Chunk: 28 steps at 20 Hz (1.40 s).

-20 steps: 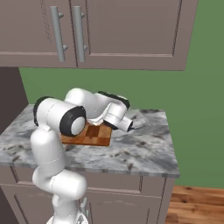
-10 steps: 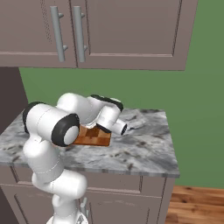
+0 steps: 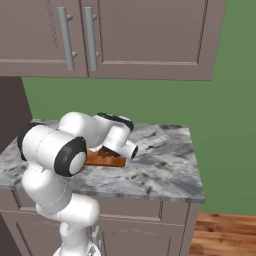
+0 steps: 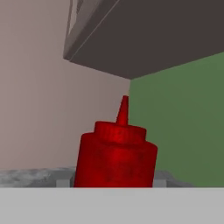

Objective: Retrieve the reheated potato from the microwave, then place the potato, cheese, and condiment on the cutting board.

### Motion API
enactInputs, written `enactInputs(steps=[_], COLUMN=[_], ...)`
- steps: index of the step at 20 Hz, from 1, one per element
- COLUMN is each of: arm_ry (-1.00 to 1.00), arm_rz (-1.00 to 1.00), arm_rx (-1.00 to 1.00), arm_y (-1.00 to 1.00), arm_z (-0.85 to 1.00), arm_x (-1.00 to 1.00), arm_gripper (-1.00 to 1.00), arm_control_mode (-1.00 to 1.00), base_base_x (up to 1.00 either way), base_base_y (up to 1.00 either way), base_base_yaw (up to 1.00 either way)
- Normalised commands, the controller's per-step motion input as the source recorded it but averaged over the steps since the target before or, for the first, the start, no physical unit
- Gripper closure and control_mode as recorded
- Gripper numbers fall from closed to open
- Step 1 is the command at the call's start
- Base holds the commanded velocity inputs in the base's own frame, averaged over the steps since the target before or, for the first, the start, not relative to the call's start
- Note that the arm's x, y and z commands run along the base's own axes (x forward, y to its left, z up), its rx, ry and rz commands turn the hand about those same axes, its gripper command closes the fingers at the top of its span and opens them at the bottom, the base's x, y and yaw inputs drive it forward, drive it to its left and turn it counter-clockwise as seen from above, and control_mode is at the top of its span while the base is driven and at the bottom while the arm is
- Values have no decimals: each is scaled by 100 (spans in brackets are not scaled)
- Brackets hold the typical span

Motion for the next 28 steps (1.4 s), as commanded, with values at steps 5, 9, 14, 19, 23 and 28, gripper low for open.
enactInputs(steps=[5,9,14,19,23,28], arm_ry=[3,0,0,-3,-6,-7], arm_rz=[4,4,5,5,4,3], arm_rx=[1,0,1,0,1,3], arm_y=[17,12,0,-3,-2,0], arm_z=[-9,-15,-20,-13,-2,0], arm_x=[-9,-1,-3,-2,0,5], arm_gripper=[100,100,100,100,100,100], arm_control_mode=[-100,-100,-100,-100,-100,-100], base_base_x=[0,0,0,0,0,0], base_base_y=[0,0,0,0,0,0], base_base_yaw=[0,0,0,0,0,0])
